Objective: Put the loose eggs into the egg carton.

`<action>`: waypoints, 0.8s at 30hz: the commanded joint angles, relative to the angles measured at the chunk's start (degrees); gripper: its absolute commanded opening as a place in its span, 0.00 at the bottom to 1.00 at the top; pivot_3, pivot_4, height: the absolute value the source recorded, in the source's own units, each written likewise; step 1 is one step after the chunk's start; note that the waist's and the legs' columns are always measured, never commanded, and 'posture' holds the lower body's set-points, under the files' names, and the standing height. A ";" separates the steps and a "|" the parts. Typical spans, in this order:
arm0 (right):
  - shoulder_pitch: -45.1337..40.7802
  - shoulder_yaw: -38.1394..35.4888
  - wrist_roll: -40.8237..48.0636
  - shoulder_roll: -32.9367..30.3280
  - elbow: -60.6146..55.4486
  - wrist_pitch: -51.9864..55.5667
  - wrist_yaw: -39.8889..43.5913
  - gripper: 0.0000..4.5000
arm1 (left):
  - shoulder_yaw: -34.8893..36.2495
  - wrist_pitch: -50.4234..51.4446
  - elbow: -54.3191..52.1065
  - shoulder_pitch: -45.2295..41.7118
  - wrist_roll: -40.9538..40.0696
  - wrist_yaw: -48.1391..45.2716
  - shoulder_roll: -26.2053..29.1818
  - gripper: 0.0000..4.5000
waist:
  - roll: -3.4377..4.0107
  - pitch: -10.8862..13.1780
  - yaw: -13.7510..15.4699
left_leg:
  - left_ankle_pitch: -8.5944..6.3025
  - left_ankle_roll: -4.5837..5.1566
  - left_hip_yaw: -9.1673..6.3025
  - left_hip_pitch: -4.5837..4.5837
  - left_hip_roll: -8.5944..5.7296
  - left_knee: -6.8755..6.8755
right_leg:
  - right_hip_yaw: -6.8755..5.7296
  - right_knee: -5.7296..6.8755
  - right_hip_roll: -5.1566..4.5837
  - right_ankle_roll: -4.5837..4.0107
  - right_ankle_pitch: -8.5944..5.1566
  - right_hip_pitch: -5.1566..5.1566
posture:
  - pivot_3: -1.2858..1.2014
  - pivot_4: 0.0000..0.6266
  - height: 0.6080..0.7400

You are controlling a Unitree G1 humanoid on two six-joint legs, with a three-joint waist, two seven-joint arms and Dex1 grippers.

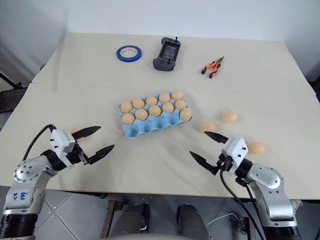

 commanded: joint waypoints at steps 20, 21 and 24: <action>16.68 -25.34 3.59 3.53 3.42 -5.53 -11.15 1.00 | -13.04 0.87 -0.41 -8.96 1.25 -6.57 -2.96 1.00 | 0.07 -0.02 1.27 | 0.01 0.03 0.06 0.00 -0.08 -0.06 | 0.01 -0.05 -0.02 0.03 0.01 0.02 | 0.52 0.24 1.00; 17.81 -26.03 3.72 3.87 3.93 -6.01 -11.15 1.00 | -13.55 0.98 0.07 -9.66 1.19 -7.02 -3.26 1.00 | 0.10 -0.03 1.23 | 0.01 0.04 0.11 0.03 -0.08 -0.06 | 0.06 -0.03 -0.02 0.03 0.01 0.02 | 0.52 0.24 1.00; 20.96 -27.43 3.67 5.33 5.50 -8.18 -10.97 1.00 | -15.04 1.39 1.56 -12.03 0.78 -8.69 -4.16 1.00 | 0.12 0.01 0.99 | 0.02 0.05 0.24 0.51 -0.07 -0.14 | 0.19 -0.04 0.00 0.03 0.01 0.41 | 0.52 0.24 1.00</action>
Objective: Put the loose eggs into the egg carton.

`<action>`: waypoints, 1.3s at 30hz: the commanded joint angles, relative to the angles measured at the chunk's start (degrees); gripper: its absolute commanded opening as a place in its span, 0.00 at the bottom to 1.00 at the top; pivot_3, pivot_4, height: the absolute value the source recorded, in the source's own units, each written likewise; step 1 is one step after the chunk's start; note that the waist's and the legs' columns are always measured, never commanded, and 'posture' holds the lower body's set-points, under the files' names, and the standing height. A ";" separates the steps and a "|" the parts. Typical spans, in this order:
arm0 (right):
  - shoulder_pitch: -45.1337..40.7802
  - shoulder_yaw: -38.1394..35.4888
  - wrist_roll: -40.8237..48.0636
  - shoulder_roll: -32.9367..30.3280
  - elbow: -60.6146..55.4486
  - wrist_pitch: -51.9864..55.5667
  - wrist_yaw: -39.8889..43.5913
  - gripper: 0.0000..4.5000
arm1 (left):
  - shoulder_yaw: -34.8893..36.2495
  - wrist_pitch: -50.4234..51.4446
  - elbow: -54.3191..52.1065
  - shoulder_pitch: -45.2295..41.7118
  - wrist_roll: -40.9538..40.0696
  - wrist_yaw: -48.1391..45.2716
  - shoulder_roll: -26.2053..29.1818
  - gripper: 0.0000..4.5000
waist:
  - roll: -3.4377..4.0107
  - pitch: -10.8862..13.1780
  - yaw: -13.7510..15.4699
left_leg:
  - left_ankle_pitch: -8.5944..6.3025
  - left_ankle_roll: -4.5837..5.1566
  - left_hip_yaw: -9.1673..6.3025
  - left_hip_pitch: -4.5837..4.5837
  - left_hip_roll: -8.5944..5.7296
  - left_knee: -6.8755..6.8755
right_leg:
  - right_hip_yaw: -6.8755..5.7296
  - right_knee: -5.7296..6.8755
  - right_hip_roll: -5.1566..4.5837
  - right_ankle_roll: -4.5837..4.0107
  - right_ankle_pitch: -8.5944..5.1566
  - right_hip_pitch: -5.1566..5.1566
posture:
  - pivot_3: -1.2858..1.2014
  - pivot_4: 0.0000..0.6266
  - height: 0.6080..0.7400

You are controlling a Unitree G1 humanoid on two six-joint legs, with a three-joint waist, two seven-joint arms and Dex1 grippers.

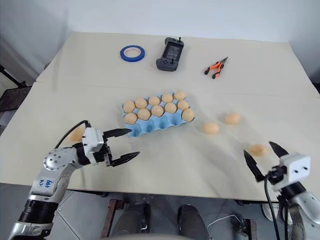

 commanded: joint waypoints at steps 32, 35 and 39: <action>-24.19 10.73 -3.85 -11.78 29.53 -3.83 16.62 0.42 | -0.72 -7.52 0.31 -0.12 -1.88 -9.66 -3.08 1.00 | 0.01 0.01 -1.07 | 0.01 0.19 0.70 0.57 -0.04 -0.67 | 0.69 -0.46 -0.01 0.31 0.16 0.18 | 0.52 0.24 1.00; -23.99 12.38 -3.44 -11.50 25.86 -3.45 17.34 0.40 | 0.54 -9.35 0.92 0.79 -1.41 -7.70 -3.45 1.00 | 0.01 0.01 -1.14 | 0.01 0.19 0.70 0.57 -0.04 -0.67 | 0.70 -0.45 -0.01 0.31 0.17 0.18 | 0.52 0.24 1.00; -24.15 15.45 -0.58 -10.99 17.13 0.68 18.96 0.40 | 3.94 -8.37 0.79 2.93 -2.36 -3.91 -3.06 1.00 | 0.02 0.02 -1.24 | 0.01 0.19 0.70 0.57 -0.03 -0.68 | 0.70 -0.44 -0.01 0.32 0.17 0.15 | 0.52 0.24 1.00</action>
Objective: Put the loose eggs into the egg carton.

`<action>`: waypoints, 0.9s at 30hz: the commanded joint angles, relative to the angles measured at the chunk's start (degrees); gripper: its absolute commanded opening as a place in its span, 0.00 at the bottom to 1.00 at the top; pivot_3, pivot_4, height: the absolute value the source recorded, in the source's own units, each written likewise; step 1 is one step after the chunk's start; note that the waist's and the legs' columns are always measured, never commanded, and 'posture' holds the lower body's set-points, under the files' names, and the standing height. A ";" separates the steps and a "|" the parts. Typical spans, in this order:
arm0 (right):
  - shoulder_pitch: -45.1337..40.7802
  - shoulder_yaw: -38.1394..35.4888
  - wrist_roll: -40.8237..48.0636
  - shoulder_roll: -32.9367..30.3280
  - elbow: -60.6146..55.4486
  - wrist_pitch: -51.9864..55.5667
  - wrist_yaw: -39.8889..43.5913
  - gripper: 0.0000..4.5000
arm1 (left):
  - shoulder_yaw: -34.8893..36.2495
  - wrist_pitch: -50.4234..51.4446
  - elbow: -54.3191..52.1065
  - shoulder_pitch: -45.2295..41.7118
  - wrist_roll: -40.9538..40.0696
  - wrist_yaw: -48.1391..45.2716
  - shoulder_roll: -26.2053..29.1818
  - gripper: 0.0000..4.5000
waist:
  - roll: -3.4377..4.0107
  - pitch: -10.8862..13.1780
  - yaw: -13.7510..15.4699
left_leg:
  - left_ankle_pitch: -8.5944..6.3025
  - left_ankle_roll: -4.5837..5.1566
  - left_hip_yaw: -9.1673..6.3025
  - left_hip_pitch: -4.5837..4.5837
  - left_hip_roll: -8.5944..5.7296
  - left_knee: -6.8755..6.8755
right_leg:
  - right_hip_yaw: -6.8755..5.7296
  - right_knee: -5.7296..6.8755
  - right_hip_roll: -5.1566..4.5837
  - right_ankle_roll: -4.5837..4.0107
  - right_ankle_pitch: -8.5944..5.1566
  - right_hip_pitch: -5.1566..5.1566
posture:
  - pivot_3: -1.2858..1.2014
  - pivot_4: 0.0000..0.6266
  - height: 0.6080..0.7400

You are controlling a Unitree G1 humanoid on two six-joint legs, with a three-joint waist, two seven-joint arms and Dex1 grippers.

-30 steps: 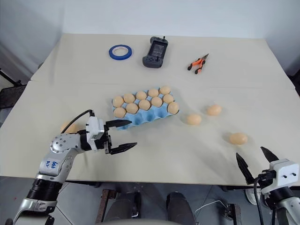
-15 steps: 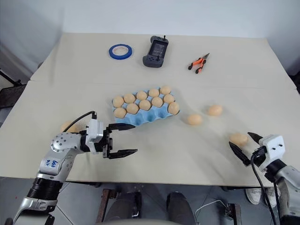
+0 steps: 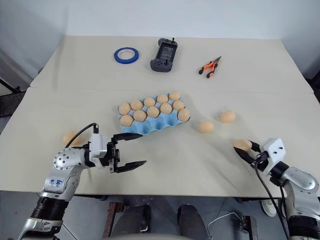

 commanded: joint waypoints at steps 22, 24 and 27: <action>-30.36 24.25 -8.96 16.03 -10.61 18.60 -12.10 0.77 | 10.32 2.89 -6.66 9.64 -0.77 16.26 -0.31 1.00 | -0.11 0.06 0.10 | 0.07 -0.17 -0.05 -0.91 -0.06 0.03 | -0.39 0.29 -0.26 0.03 0.11 -1.00 | 0.52 0.24 1.00; -30.48 24.15 -9.28 16.30 -10.57 18.38 -12.08 0.91 | 10.22 2.98 -6.92 9.83 -0.85 16.31 -0.28 1.00 | -0.11 0.06 0.08 | 0.07 -0.16 -0.05 -0.93 -0.06 0.03 | -0.41 0.30 -0.26 0.04 0.11 -1.00 | 0.52 0.24 1.00; -28.65 22.31 -7.65 14.86 -14.46 19.25 -11.00 0.99 | 10.00 3.34 -7.57 9.87 -1.02 16.32 -0.13 1.00 | -0.11 0.06 0.06 | 0.04 -0.11 -0.05 -0.97 -0.06 0.07 | -0.43 0.29 -0.26 0.04 0.11 -1.01 | 0.52 0.24 1.00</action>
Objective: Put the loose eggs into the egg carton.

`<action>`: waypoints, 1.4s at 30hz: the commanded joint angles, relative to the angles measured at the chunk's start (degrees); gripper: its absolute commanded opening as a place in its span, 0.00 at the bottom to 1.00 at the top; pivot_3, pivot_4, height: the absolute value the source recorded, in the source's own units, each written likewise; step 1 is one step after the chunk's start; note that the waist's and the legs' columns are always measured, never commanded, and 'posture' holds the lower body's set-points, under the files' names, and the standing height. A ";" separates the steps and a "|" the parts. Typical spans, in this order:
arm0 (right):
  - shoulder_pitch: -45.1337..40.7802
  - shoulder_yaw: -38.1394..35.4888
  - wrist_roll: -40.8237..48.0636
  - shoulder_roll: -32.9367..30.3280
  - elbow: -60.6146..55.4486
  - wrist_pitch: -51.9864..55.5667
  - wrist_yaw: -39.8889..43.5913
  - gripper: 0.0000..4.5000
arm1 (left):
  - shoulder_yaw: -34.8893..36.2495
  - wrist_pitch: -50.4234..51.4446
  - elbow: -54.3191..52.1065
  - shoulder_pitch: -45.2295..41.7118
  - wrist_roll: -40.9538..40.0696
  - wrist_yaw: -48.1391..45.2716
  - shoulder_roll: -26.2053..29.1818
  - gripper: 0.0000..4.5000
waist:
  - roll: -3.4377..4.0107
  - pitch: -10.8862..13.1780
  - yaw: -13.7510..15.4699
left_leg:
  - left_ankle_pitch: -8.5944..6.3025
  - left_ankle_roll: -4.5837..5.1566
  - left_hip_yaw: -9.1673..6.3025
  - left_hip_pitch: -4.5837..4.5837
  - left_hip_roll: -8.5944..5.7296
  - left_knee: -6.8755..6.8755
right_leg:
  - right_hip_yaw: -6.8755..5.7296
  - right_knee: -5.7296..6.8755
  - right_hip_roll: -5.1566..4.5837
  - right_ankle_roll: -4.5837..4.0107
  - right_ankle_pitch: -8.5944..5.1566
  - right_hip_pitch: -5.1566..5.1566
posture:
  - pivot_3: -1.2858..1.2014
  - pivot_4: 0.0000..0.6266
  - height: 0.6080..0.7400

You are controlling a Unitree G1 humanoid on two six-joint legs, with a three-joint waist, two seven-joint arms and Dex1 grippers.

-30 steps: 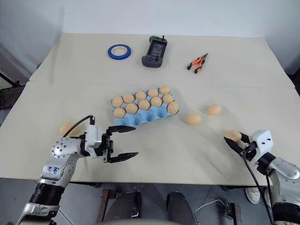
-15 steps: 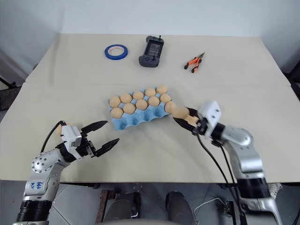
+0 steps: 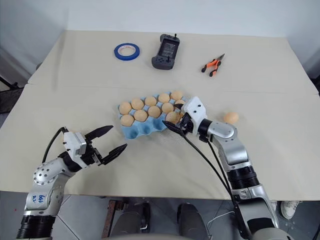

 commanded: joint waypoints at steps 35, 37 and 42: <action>28.53 -21.17 7.88 -10.60 -3.99 -17.06 5.58 0.99 | -9.14 2.34 5.64 -13.86 -0.22 -9.95 -1.54 1.00 | 0.00 0.02 -0.03 | 0.20 0.25 0.19 1.04 -0.07 -0.17 | 0.23 -0.33 -0.03 -0.01 0.15 1.02 | 0.52 0.24 1.00; 25.08 -18.35 5.87 -11.47 -1.30 -18.39 7.22 0.99 | -8.82 2.18 5.46 -13.56 -0.01 -9.32 -1.64 1.00 | 0.00 0.02 -0.01 | 0.20 0.25 0.18 1.04 -0.07 -0.16 | 0.22 -0.34 -0.03 -0.01 0.15 1.01 | 0.52 0.24 1.00; 14.87 -14.38 3.26 -10.32 11.20 -21.30 8.92 0.99 | -7.81 1.58 4.59 -12.11 0.20 -8.14 -1.42 1.00 | 0.01 0.02 0.05 | 0.18 0.27 0.08 0.91 -0.06 -0.17 | 0.08 -0.48 -0.03 -0.01 0.15 0.99 | 0.52 0.24 1.00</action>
